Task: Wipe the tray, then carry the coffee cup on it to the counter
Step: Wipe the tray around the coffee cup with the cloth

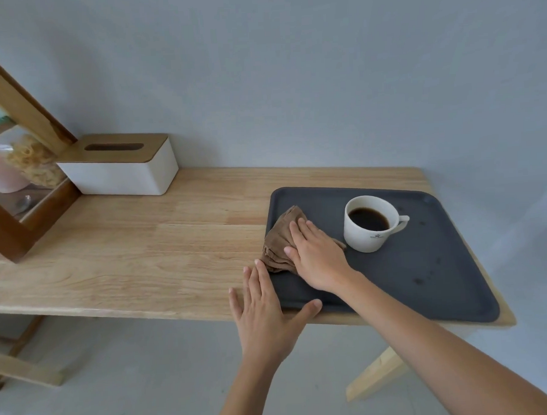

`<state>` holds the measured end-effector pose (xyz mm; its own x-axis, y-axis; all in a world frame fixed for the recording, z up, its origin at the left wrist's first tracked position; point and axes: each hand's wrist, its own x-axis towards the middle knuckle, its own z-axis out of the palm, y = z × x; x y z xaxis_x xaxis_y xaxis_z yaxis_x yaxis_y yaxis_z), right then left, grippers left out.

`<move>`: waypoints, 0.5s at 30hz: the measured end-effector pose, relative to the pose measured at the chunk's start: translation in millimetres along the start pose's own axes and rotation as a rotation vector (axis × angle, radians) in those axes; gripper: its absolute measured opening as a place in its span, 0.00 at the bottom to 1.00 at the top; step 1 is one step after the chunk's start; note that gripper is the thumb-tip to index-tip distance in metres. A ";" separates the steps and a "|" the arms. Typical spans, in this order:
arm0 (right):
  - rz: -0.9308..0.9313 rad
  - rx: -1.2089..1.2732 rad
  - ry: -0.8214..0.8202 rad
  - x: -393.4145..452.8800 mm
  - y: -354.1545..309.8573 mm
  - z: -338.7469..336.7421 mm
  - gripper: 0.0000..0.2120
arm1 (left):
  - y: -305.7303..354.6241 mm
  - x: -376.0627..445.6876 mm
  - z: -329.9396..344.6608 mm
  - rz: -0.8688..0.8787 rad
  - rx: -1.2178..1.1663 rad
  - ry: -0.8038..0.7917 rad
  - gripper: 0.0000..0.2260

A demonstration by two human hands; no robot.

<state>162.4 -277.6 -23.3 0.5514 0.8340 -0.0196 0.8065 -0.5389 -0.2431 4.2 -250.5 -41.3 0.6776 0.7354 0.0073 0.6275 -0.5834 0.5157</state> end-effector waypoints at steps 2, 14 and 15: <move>0.021 -0.002 -0.004 5.0 -1.3 -0.1 0.28 | 0.2 -0.4 -0.5 -0.002 -0.002 -0.003 0.55; -0.056 -0.030 0.071 45.1 15.3 -5.9 0.28 | 0.3 -1.4 -2.2 -0.002 -0.004 -0.021 0.56; -0.100 -0.019 0.074 34.9 16.9 -3.6 0.28 | -0.3 -1.0 -1.9 -0.002 0.000 -0.021 0.56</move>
<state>196.0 -258.1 -24.6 0.4815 0.8731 0.0760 0.8620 -0.4561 -0.2213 2.6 -250.4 -39.9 0.6843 0.7291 -0.0114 0.6287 -0.5821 0.5156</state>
